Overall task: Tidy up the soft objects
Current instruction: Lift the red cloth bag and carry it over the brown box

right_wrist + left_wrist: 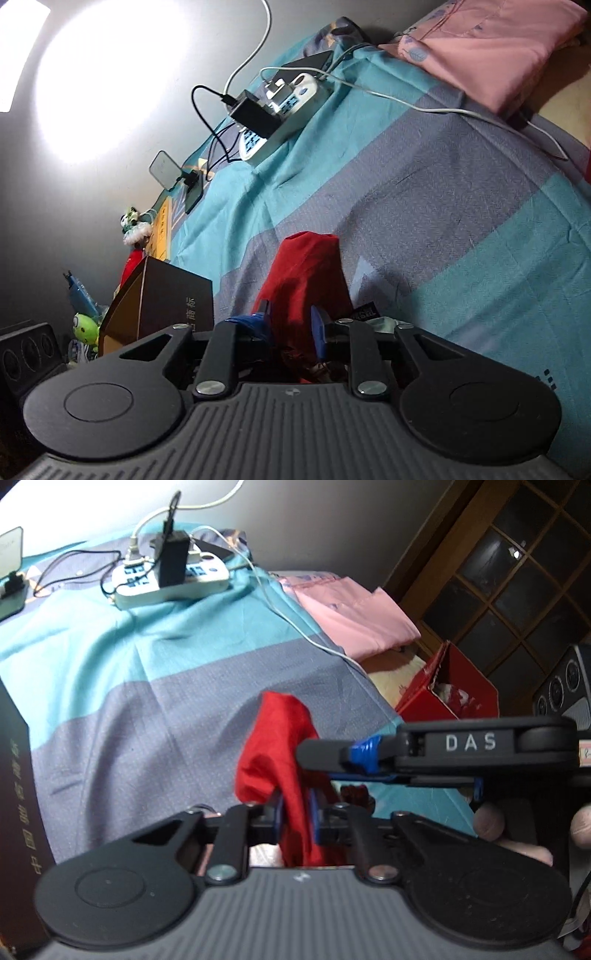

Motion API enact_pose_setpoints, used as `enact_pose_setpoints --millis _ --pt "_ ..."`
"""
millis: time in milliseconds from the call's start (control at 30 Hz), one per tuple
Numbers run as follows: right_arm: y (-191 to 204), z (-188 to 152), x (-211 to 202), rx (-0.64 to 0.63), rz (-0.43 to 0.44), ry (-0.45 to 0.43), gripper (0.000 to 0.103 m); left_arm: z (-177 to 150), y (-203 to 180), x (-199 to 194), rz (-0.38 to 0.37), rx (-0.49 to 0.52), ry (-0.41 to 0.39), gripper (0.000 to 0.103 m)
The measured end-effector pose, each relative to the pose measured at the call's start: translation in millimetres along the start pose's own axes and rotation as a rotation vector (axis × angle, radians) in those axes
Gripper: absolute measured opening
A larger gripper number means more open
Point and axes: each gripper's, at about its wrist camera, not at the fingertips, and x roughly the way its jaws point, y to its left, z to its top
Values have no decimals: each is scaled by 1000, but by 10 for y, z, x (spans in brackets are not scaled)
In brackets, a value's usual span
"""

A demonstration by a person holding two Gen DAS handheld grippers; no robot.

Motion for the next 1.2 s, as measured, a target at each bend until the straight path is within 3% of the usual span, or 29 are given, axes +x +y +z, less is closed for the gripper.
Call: enact_pose_setpoints --millis 267,333,467,500,567,600,733,833,867,900,933,1000,1100,1200 --pt "503 112 -126 -69 264 2 1 67 37 -844 9 -10 -225 0" --pt "703 126 -124 -109 250 -14 1 64 99 -1018 20 -12 -255 0" --pt "764 85 -266 -164 123 -145 9 -78 261 -1089 -34 -39 -217 0" --pt "737 72 -279 -175 83 -156 9 -113 271 -1064 -63 -41 -201 3" --pt "645 51 -259 -165 2 -153 9 -161 235 -981 -83 -26 -184 48" --pt "590 34 -258 -145 -12 -151 9 -169 205 -945 -82 -14 -191 62" --pt "407 -59 -215 -86 -44 -135 10 -83 48 -612 -111 38 -121 62" --pt "274 -98 -183 -42 -42 -105 10 -57 -16 -260 -37 83 -61 62" --pt "222 -101 -158 -21 -40 -91 10 -53 0 -153 -28 77 -41 62" --pt "174 -105 -141 -2 -41 -83 10 -55 44 -44 -22 61 -24 38" --pt "136 -111 -117 11 -37 -78 10 -53 70 33 -30 51 -5 2" --pt "71 -102 -40 32 -23 -56 10 -31 94 93 -45 26 6 0" --pt "9 -78 81 82 41 -14 10 0 1 -12 -11 65 -49 0" --pt "80 3 55 121 152 -3 10 51 9 -271 0 42 -124 0"
